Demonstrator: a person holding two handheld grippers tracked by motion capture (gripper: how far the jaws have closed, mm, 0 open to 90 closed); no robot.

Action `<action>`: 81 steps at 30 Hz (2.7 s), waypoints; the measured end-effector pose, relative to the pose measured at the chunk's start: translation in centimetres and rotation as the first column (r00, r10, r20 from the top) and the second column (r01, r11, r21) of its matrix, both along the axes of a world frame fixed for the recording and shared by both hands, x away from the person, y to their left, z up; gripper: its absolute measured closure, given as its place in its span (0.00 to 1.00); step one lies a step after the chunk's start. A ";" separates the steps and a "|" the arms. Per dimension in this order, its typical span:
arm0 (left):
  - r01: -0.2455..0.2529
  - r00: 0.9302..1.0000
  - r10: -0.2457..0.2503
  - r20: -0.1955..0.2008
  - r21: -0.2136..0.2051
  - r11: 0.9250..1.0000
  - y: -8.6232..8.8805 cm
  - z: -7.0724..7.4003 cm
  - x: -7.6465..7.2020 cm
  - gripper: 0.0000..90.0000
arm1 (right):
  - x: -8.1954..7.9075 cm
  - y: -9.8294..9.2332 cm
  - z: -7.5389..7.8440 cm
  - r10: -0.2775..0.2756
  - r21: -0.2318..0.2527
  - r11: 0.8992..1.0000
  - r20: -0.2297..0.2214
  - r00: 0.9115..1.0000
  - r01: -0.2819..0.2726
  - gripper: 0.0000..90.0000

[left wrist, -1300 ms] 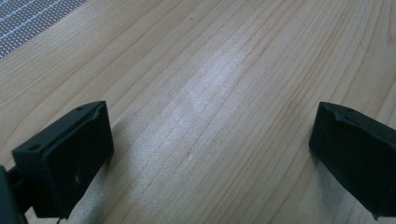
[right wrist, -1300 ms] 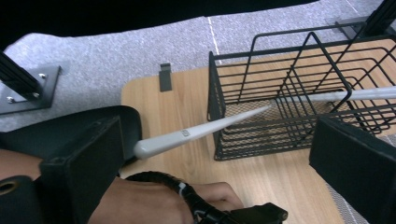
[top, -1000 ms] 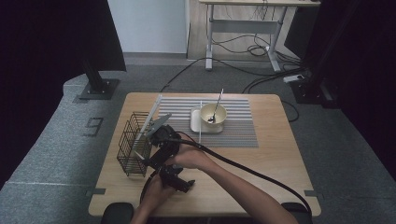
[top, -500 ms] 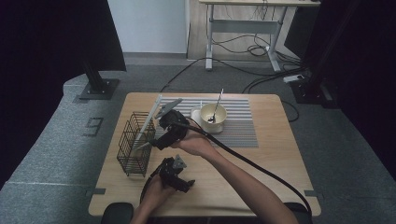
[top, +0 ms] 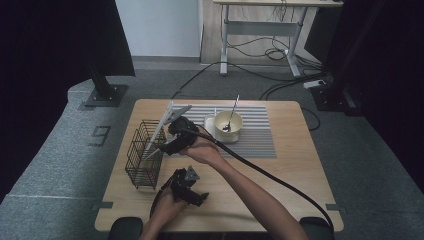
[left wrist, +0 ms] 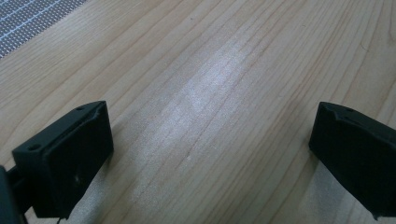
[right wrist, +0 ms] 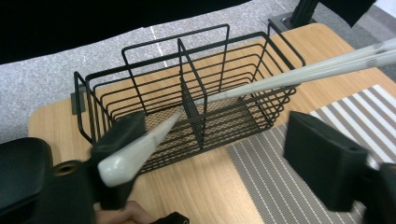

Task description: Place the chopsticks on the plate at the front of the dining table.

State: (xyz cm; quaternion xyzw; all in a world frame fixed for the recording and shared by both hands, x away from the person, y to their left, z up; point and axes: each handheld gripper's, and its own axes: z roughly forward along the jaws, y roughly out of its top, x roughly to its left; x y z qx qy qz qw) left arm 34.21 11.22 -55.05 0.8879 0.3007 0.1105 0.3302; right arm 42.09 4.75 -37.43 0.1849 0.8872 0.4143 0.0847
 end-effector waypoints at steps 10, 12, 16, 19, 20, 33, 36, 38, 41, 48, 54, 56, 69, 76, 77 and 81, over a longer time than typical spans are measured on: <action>0.000 1.000 0.000 0.000 0.000 1.000 0.0 0.0 0.0 0.00 | 0.2 0.3 -0.8 0.043 0.037 0.998 -0.010 0.999 -0.043 0.67; -0.001 1.000 0.001 0.000 -0.001 1.000 0.0 0.0 0.0 0.00 | 0.1 0.3 -0.8 0.049 0.038 0.998 0.003 0.999 -0.049 0.74; -0.001 1.000 0.001 -0.001 -0.001 1.000 0.0 0.0 0.0 0.00 | 0.0 0.3 -0.7 0.059 0.047 0.997 0.009 0.998 -0.059 0.87; -0.001 1.000 0.001 -0.001 -0.001 1.000 0.0 0.0 0.0 0.00 | -0.1 0.3 -0.7 0.070 0.049 0.996 0.015 0.997 -0.071 0.90; -0.001 1.000 0.001 -0.001 -0.001 1.000 0.0 0.0 0.0 0.00 | -0.1 0.3 -0.7 0.075 0.047 0.996 0.014 0.997 -0.075 0.90; -0.001 1.000 0.001 0.000 -0.001 1.000 0.0 0.0 0.0 0.00 | -0.7 -0.3 0.7 0.115 0.057 0.992 0.024 0.993 -0.116 0.92; -0.001 1.000 0.001 0.000 -0.001 1.000 0.0 0.0 0.0 0.00 | -0.9 -0.7 1.4 0.119 0.069 0.990 0.034 0.992 -0.121 0.92; -0.001 1.000 0.001 0.000 -0.001 1.000 0.0 0.0 0.0 0.00 | -1.1 -0.9 1.9 0.123 0.077 0.989 0.040 0.992 -0.126 0.92; 0.000 1.000 0.000 0.000 0.000 1.000 0.0 0.0 0.0 0.00 | -1.3 -1.1 2.3 0.126 0.085 0.988 0.047 0.991 -0.130 0.92; -0.001 1.000 0.001 0.000 -0.001 1.000 0.0 0.0 0.0 0.00 | -1.9 -2.1 3.9 0.127 0.105 0.986 0.061 0.990 -0.133 0.92; 0.000 1.000 0.000 0.001 0.001 1.000 0.0 0.0 0.0 0.00 | -2.2 -2.6 4.8 0.130 0.098 0.986 0.074 0.989 -0.137 0.92; 0.000 1.000 0.000 0.001 0.000 1.000 0.0 0.0 0.0 0.00 | -2.3 -2.8 5.1 0.129 0.097 0.986 0.078 0.989 -0.136 0.92; -0.014 1.000 0.014 0.002 -0.004 1.000 -0.1 0.0 0.1 0.00 | -2.9 -4.9 7.9 0.113 0.126 0.984 0.106 0.988 -0.126 0.92; -0.015 1.000 0.015 0.003 -0.004 1.000 -0.1 0.0 0.1 0.00 | -3.1 -6.4 9.6 0.091 0.150 0.983 0.132 0.987 -0.111 0.92; -0.015 1.000 0.015 0.002 -0.003 1.000 -0.1 0.0 0.1 0.00 | -3.1 -6.6 9.8 0.087 0.149 0.983 0.135 0.987 -0.107 0.92; -0.015 1.000 0.015 0.003 -0.004 1.000 -0.1 0.0 0.1 0.00 | -3.4 -7.5 10.5 0.070 0.147 0.985 0.152 0.986 -0.093 0.92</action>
